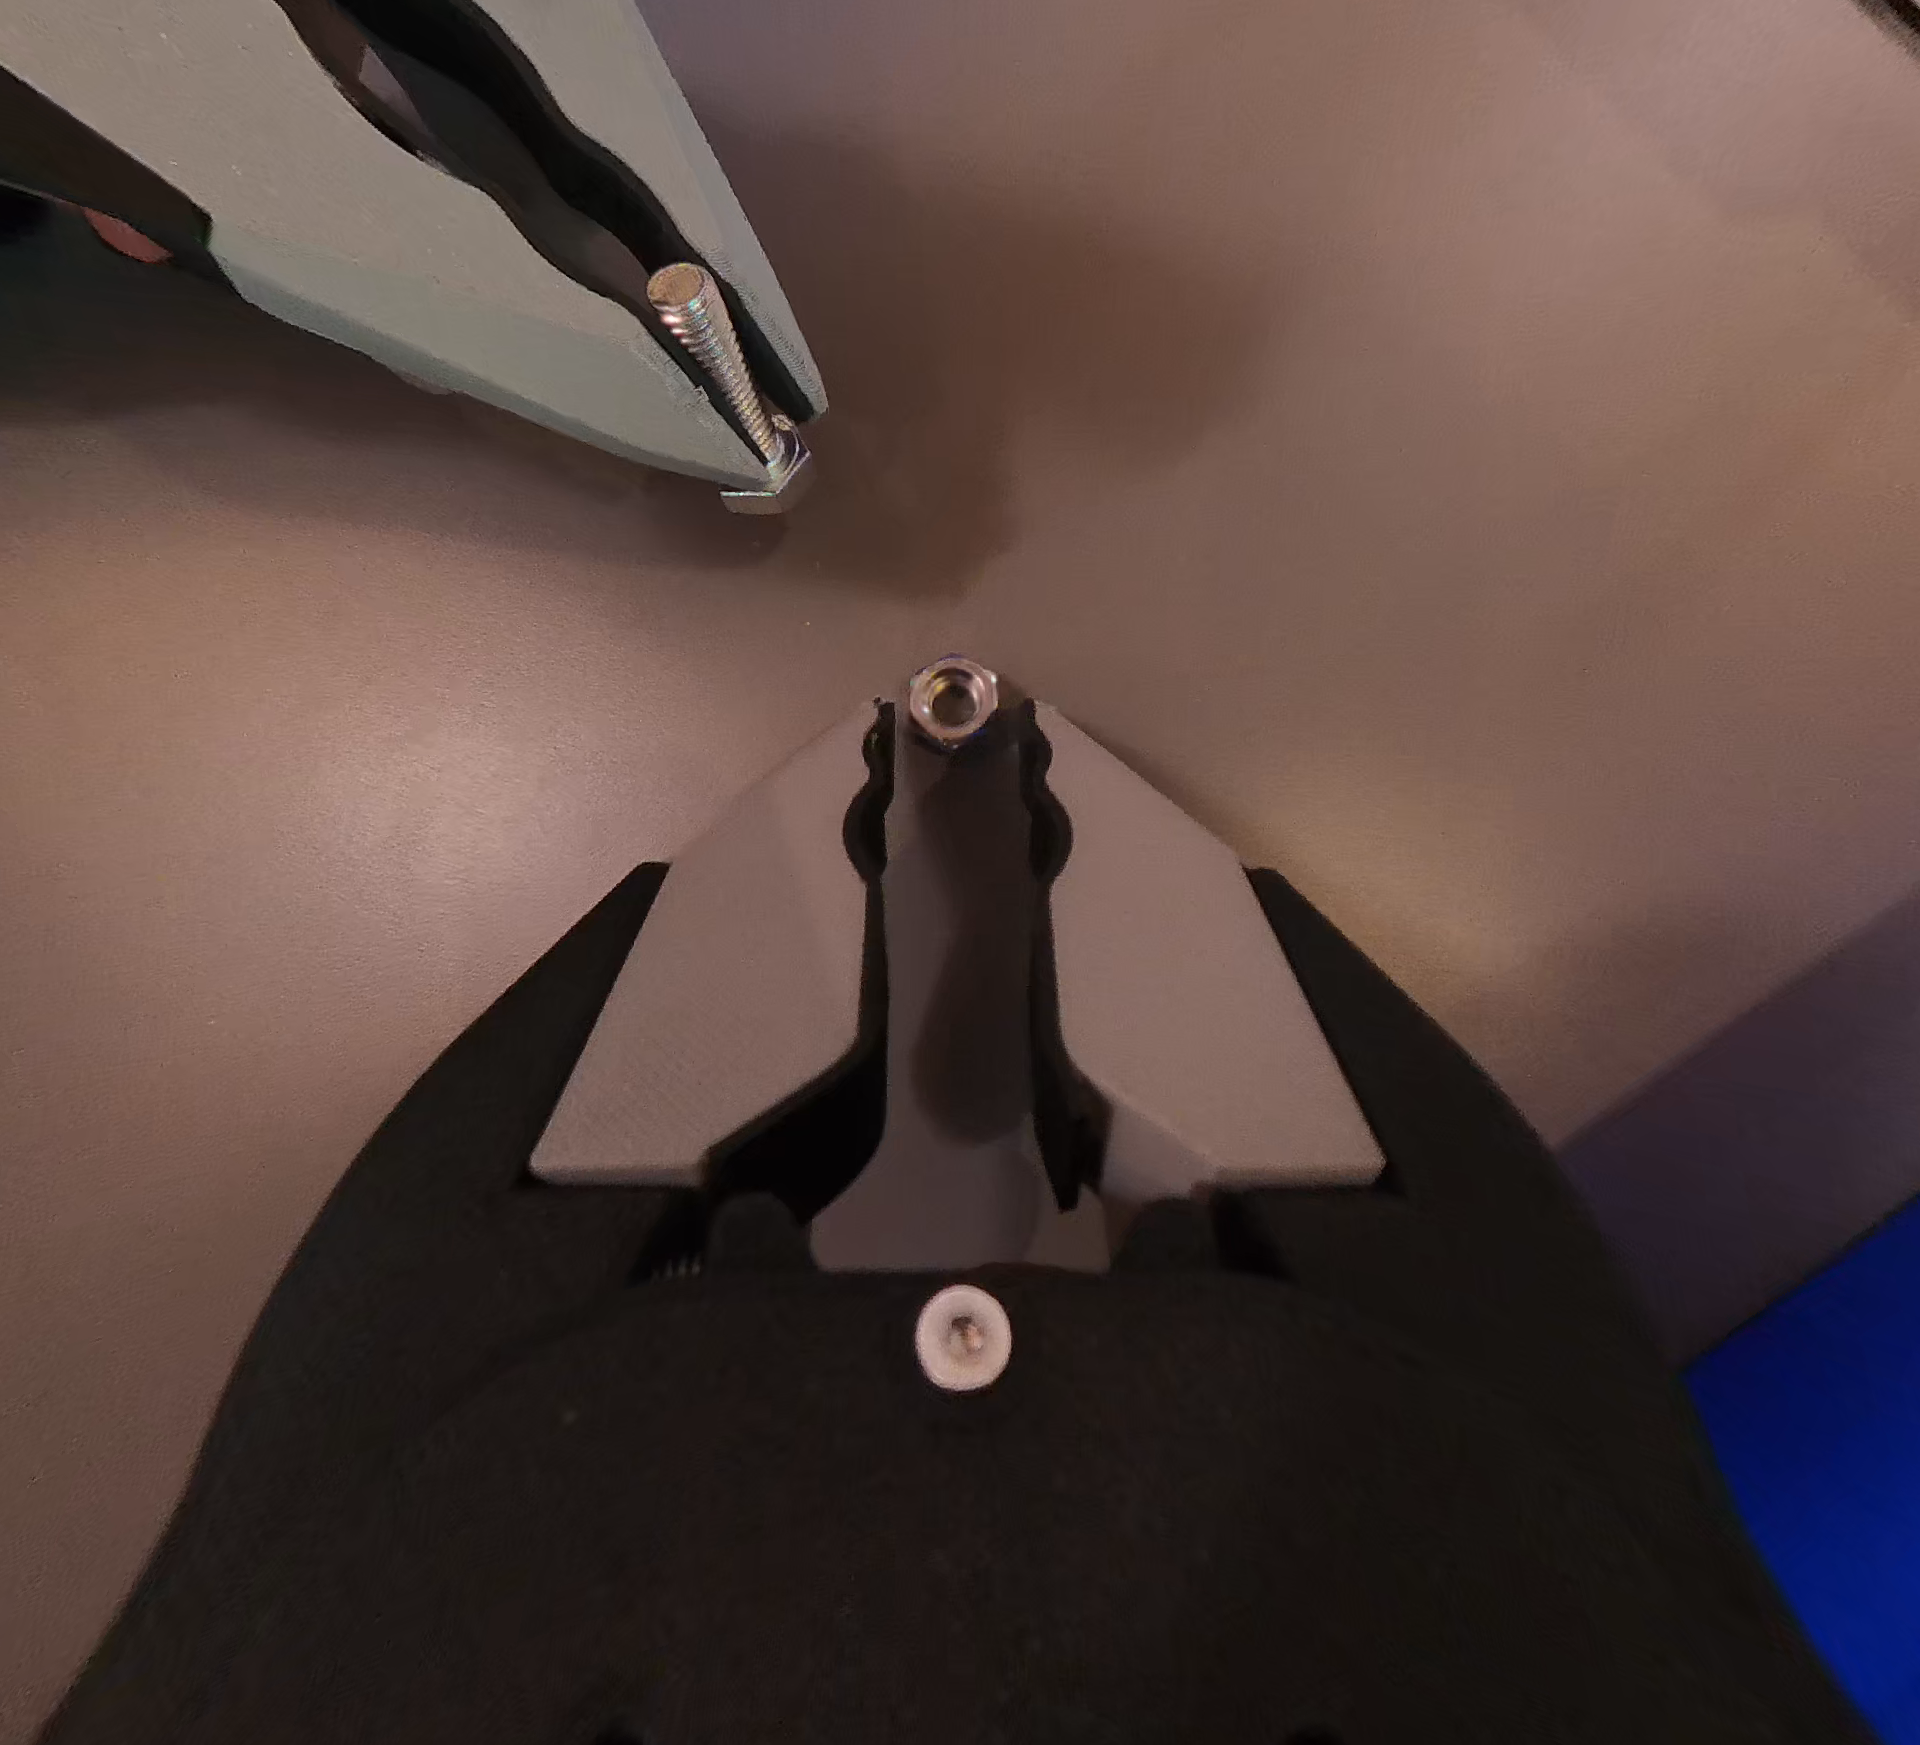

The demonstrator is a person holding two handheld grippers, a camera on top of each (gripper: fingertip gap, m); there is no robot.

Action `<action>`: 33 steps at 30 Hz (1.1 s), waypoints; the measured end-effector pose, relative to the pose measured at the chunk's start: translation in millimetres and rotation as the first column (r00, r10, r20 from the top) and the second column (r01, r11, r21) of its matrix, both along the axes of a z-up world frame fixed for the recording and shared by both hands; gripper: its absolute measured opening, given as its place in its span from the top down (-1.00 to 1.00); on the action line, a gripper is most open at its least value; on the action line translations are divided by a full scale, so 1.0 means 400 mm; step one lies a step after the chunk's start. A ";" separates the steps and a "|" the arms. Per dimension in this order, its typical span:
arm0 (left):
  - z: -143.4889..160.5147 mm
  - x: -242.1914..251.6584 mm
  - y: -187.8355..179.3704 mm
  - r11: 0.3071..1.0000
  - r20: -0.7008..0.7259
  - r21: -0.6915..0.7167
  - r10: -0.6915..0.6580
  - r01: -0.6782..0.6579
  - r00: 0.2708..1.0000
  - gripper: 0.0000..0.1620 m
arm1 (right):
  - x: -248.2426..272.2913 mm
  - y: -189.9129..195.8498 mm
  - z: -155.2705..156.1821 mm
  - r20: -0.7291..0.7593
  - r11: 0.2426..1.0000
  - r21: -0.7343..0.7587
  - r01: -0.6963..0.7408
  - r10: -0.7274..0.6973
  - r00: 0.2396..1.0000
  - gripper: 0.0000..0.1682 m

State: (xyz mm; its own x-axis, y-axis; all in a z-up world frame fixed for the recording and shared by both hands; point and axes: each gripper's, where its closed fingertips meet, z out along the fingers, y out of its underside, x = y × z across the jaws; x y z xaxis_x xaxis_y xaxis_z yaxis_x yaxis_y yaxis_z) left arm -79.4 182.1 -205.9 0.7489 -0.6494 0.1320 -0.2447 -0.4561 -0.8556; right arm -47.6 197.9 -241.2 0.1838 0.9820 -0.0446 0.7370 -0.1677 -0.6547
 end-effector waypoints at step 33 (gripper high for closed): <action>0.191 0.050 -0.052 0.986 0.399 0.140 -0.136 0.086 0.907 0.91 | -0.093 -0.135 0.234 -0.624 0.928 -0.259 -0.268 0.051 0.780 0.83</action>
State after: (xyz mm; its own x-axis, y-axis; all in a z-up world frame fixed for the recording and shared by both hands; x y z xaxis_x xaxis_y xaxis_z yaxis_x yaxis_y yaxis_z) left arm -59.3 161.1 -129.7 0.5685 -0.7546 0.3277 0.0919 -0.3376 -0.9368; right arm -84.7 144.0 -147.7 -0.1453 0.9042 -0.4017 0.2489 -0.3595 -0.8993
